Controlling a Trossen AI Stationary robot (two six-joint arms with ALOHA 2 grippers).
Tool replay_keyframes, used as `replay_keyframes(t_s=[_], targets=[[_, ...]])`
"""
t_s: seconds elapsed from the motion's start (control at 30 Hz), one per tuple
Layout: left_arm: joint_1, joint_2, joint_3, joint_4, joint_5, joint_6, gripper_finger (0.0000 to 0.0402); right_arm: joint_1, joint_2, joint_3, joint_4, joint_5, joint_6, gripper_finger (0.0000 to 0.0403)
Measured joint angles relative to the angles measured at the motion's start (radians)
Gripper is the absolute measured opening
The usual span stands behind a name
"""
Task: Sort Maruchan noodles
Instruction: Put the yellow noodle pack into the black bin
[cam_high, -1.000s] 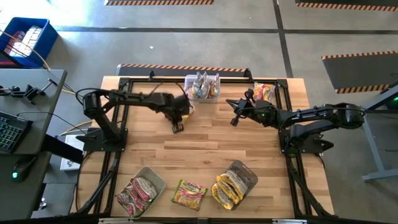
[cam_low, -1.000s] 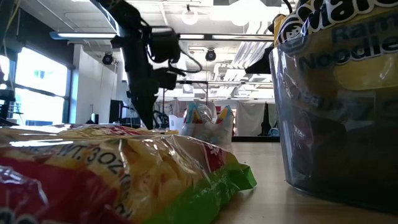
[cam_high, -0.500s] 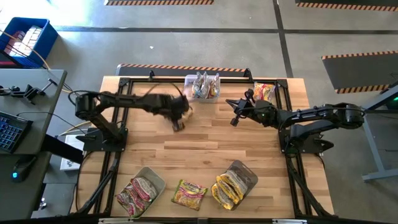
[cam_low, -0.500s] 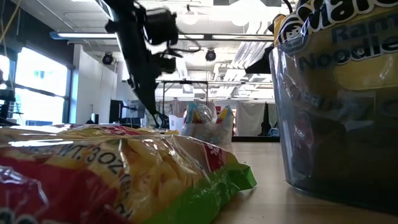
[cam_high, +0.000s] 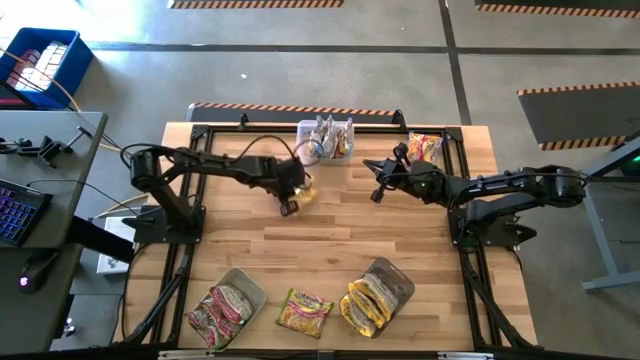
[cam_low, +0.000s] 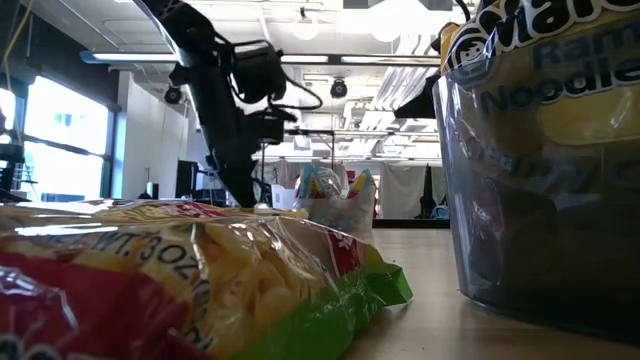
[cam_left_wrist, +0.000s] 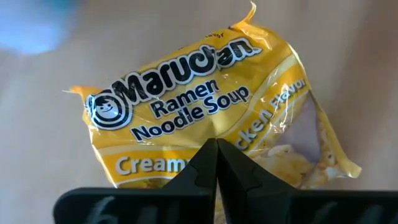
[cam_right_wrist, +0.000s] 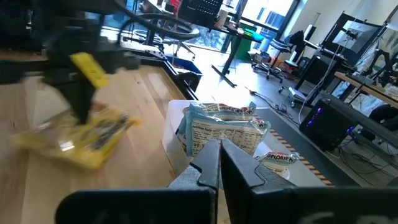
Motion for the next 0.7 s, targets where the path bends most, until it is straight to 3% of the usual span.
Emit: replay_keyframes(t_s=[0.17,0.37,0.5,0.57,0.7], targets=[[-0.077,-0.014,0.018,-0.009,0.111,-0.035,0.0,0.0,0.0,0.0,0.0,0.0,-0.002,0.0],[-0.099,-0.02,0.148,-0.176,-0.005,0.003,0.0022,0.0,0.0,0.0,-0.001,0.0,-0.002,0.0],[-0.078,-0.02,0.179,-0.193,-0.013,0.094,0.006,0.0,0.0,0.0,-0.001,0.0,0.001,0.0],[-0.049,-0.02,0.182,-0.196,0.029,0.098,0.0084,0.0,0.0,0.0,-0.001,0.0,0.001,0.0],[0.01,0.015,0.183,-0.193,0.21,0.096,0.0131,0.0,0.0,0.0,-0.001,-0.001,0.001,0.0]])
